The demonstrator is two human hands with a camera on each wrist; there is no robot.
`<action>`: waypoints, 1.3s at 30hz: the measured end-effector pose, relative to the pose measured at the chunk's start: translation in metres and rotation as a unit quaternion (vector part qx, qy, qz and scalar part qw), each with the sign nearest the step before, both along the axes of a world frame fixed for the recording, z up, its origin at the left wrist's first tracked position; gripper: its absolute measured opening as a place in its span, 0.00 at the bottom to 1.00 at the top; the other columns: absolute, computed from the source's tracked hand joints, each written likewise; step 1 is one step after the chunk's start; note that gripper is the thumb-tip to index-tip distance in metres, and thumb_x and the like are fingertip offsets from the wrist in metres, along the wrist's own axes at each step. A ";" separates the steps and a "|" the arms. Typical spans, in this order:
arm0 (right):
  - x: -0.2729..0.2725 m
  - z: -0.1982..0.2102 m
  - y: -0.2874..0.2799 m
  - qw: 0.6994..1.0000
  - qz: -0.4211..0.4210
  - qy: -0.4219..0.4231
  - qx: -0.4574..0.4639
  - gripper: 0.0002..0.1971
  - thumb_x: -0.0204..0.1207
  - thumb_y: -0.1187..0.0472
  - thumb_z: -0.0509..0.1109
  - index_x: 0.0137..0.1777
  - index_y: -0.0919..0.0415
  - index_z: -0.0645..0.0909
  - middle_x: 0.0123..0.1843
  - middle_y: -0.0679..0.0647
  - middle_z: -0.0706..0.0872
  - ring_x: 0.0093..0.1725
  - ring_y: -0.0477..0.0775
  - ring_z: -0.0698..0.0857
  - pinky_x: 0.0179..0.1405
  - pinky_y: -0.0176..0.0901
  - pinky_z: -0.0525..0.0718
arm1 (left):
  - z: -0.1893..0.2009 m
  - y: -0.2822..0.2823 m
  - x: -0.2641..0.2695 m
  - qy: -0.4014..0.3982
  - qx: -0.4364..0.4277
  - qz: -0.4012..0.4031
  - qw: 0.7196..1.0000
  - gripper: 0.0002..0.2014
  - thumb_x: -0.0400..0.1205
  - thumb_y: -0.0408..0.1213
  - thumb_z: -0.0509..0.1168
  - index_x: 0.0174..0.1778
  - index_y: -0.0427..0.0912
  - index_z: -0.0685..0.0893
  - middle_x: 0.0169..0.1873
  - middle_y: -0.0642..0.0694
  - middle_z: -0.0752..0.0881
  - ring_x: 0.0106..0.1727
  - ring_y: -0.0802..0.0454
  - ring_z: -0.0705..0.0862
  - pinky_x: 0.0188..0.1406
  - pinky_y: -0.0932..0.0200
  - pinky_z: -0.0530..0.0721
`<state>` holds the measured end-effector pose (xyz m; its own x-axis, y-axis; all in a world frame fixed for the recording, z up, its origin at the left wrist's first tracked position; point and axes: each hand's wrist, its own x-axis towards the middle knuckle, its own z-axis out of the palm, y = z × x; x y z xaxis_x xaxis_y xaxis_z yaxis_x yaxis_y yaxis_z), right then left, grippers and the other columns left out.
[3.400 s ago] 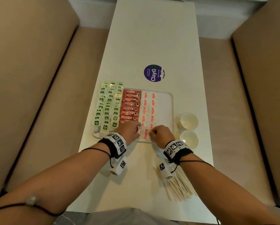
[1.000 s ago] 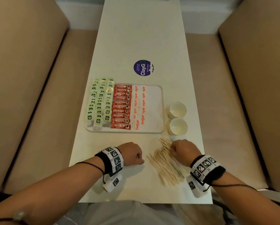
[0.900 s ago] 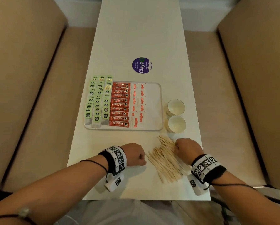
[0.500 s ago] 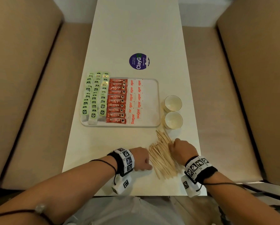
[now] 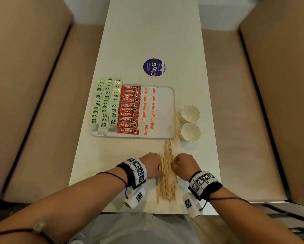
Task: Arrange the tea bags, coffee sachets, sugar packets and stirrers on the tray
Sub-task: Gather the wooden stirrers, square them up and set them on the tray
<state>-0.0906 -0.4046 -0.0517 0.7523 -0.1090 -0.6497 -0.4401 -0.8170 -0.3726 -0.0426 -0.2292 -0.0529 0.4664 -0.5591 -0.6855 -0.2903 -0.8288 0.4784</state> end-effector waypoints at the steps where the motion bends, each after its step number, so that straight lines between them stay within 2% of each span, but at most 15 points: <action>1: 0.002 0.000 0.001 1.000 -0.008 0.005 0.014 0.16 0.79 0.57 0.67 0.38 0.69 0.86 0.33 0.60 0.91 0.36 0.60 0.90 0.42 0.55 0.91 | 0.001 0.000 0.002 -0.022 0.010 0.003 1.000 0.20 0.79 0.45 0.71 0.25 0.37 0.80 0.21 0.44 0.82 0.24 0.48 0.79 0.32 0.51 0.86; 3: 0.005 0.000 0.005 0.999 -0.018 0.023 0.038 0.17 0.78 0.59 0.66 0.32 0.68 0.87 0.28 0.56 0.90 0.32 0.58 0.90 0.41 0.52 0.93 | 0.002 0.003 0.007 -0.053 0.026 0.012 0.998 0.20 0.80 0.43 0.72 0.25 0.41 0.75 0.21 0.47 0.78 0.24 0.49 0.78 0.29 0.54 0.81; 6: 0.010 0.001 0.013 0.996 -0.027 0.054 0.068 0.19 0.78 0.58 0.66 0.28 0.66 0.88 0.26 0.54 0.90 0.29 0.53 0.89 0.43 0.50 0.93 | 0.002 0.011 0.014 -0.054 0.047 0.028 0.997 0.20 0.81 0.44 0.73 0.26 0.41 0.77 0.24 0.47 0.79 0.28 0.47 0.82 0.32 0.55 0.82; 8: 0.013 0.000 0.018 0.993 -0.036 0.071 0.083 0.20 0.80 0.54 0.68 0.31 0.65 0.89 0.27 0.54 0.91 0.29 0.51 0.89 0.43 0.47 0.93 | 0.001 0.017 0.018 -0.046 0.055 0.032 0.997 0.18 0.81 0.45 0.73 0.30 0.38 0.82 0.26 0.45 0.83 0.33 0.44 0.86 0.37 0.52 0.87; 12: 0.016 0.000 0.024 0.988 -0.037 0.095 0.114 0.21 0.83 0.50 0.69 0.37 0.66 0.90 0.31 0.54 0.92 0.33 0.51 0.93 0.41 0.43 0.91 | 0.003 0.025 0.025 -0.050 0.059 0.031 0.997 0.16 0.81 0.44 0.73 0.35 0.35 0.86 0.29 0.42 0.85 0.36 0.42 0.88 0.42 0.49 0.89; 17: 0.019 0.002 0.013 0.989 0.003 0.103 0.105 0.18 0.83 0.54 0.67 0.39 0.66 0.90 0.33 0.54 0.93 0.35 0.51 0.93 0.47 0.46 0.92 | 0.004 0.037 0.026 -0.054 0.035 0.066 0.996 0.17 0.78 0.44 0.73 0.29 0.39 0.79 0.27 0.44 0.80 0.29 0.48 0.79 0.33 0.56 0.79; 19: 0.019 0.001 0.006 0.991 0.037 0.097 0.085 0.16 0.83 0.58 0.66 0.39 0.65 0.90 0.34 0.54 0.93 0.35 0.51 0.93 0.50 0.47 0.91 | 0.005 0.045 0.025 -0.047 0.031 0.074 0.996 0.14 0.78 0.46 0.72 0.36 0.38 0.82 0.34 0.45 0.85 0.35 0.49 0.83 0.38 0.56 0.83; 21: 0.018 0.000 0.002 0.990 0.062 0.102 0.071 0.15 0.82 0.61 0.67 0.36 0.63 0.89 0.34 0.54 0.93 0.35 0.49 0.93 0.52 0.47 0.91 | 0.006 0.054 0.022 -0.051 0.044 0.079 0.995 0.20 0.79 0.51 0.72 0.55 0.37 0.85 0.49 0.43 0.89 0.49 0.46 0.87 0.52 0.51 0.87; 22: 0.017 0.000 0.002 0.989 0.071 0.110 0.069 0.14 0.82 0.62 0.68 0.35 0.61 0.88 0.33 0.53 0.93 0.34 0.49 0.93 0.52 0.46 0.92 | 0.007 0.058 0.020 -0.053 0.057 0.074 0.994 0.23 0.79 0.53 0.72 0.60 0.38 0.84 0.53 0.42 0.89 0.53 0.44 0.87 0.56 0.49 0.87; 23: 0.016 0.000 0.002 0.987 0.079 0.118 0.071 0.15 0.83 0.62 0.68 0.34 0.59 0.87 0.33 0.52 0.92 0.34 0.48 0.93 0.51 0.45 0.92 | 0.007 0.061 0.018 -0.054 0.071 0.065 0.994 0.23 0.79 0.55 0.72 0.59 0.38 0.83 0.54 0.41 0.89 0.54 0.43 0.88 0.56 0.48 0.87; 26: 0.013 0.001 0.009 0.983 0.108 0.128 0.076 0.16 0.84 0.60 0.67 0.33 0.56 0.85 0.29 0.48 0.89 0.29 0.45 0.89 0.50 0.44 0.92 | 0.008 0.066 0.010 -0.036 0.104 0.040 0.993 0.23 0.75 0.59 0.74 0.48 0.41 0.83 0.44 0.41 0.88 0.43 0.44 0.87 0.44 0.53 0.87; 28: 0.012 0.000 0.015 0.980 0.139 0.125 0.071 0.17 0.83 0.58 0.66 0.32 0.55 0.84 0.27 0.48 0.89 0.28 0.45 0.87 0.51 0.47 0.91 | 0.007 0.063 0.005 -0.029 0.101 0.041 0.994 0.24 0.72 0.61 0.75 0.39 0.42 0.80 0.33 0.47 0.82 0.32 0.48 0.81 0.30 0.57 0.78; 30: 0.012 0.000 0.024 0.976 0.163 0.122 0.075 0.16 0.84 0.58 0.64 0.36 0.58 0.87 0.29 0.49 0.89 0.28 0.46 0.88 0.51 0.48 0.91 | 0.007 0.059 0.000 -0.037 0.091 0.040 0.994 0.24 0.71 0.62 0.76 0.37 0.45 0.76 0.32 0.50 0.80 0.30 0.51 0.79 0.27 0.58 0.74; 35: 0.016 0.000 0.045 0.968 0.191 0.120 0.110 0.13 0.87 0.59 0.61 0.61 0.56 0.88 0.36 0.50 0.88 0.28 0.47 0.86 0.44 0.41 0.90 | 0.008 0.056 -0.007 -0.068 0.090 0.016 0.993 0.34 0.69 0.64 0.76 0.61 0.46 0.74 0.54 0.47 0.74 0.47 0.48 0.81 0.43 0.53 0.80; 39: 0.017 -0.002 0.055 0.963 0.199 0.120 0.136 0.19 0.84 0.62 0.64 0.73 0.50 0.82 0.36 0.45 0.86 0.27 0.45 0.84 0.41 0.41 0.89 | 0.004 0.063 -0.006 -0.128 0.092 -0.008 0.987 0.37 0.70 0.59 0.78 0.67 0.44 0.71 0.59 0.43 0.73 0.54 0.43 0.80 0.47 0.50 0.83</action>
